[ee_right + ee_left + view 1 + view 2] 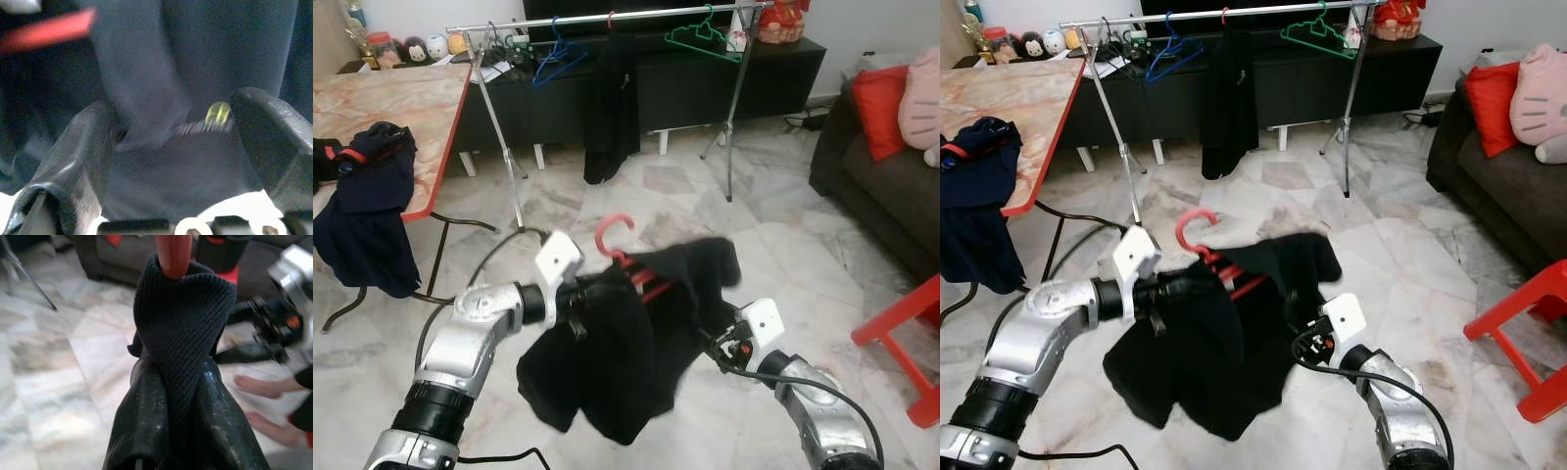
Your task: Hang hanger
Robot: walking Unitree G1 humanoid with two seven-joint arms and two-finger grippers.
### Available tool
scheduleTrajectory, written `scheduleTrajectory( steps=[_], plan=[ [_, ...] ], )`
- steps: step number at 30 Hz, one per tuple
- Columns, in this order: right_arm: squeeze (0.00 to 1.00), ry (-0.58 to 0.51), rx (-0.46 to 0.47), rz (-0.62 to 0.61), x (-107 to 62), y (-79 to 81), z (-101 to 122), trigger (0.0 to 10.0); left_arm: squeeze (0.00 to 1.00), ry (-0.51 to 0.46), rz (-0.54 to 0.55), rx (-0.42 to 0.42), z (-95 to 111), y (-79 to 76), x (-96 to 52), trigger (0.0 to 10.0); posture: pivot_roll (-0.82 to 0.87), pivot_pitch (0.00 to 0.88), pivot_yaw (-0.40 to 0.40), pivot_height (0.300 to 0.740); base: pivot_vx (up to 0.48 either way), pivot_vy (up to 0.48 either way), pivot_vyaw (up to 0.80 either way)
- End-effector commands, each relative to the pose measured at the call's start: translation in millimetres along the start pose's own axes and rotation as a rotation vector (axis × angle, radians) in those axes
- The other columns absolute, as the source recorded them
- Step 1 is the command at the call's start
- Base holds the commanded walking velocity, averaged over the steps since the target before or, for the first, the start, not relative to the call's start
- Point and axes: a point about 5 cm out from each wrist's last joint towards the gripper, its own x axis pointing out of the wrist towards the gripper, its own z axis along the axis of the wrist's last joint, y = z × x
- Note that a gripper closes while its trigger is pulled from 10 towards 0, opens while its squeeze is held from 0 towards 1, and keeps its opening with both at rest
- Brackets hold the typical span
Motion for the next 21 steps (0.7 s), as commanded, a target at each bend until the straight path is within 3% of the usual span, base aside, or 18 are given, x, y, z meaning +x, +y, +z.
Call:
scheduleTrajectory(
  steps=[1,7,15,21],
  plan=[
    [0.00,-0.056,-0.015,0.021,1.9,-1.6,13,10.0,0.00,-0.026,-0.030,0.032,15,-3.3,-2.9,10.0,-0.08,0.002,-0.008,0.740,0.000,0.000,0.00],
    [0.00,-0.063,-0.004,0.085,4.5,2.7,17,10.0,0.00,-0.005,-0.036,0.023,15,-7.1,-2.8,10.0,-0.08,0.006,-0.010,0.740,0.000,0.000,0.00],
    [0.00,0.021,-0.012,0.182,2.6,14.5,-1,10.0,0.00,-0.007,-0.059,0.024,22,-11.3,-1.8,10.0,-0.07,0.009,-0.012,0.740,0.000,0.000,0.00],
    [0.00,0.024,-0.034,0.060,3.7,1.7,-1,10.0,0.00,-0.012,-0.089,0.021,25,-16.4,-1.6,10.0,-0.07,0.010,-0.012,0.740,0.000,0.000,0.00]
  ],
)
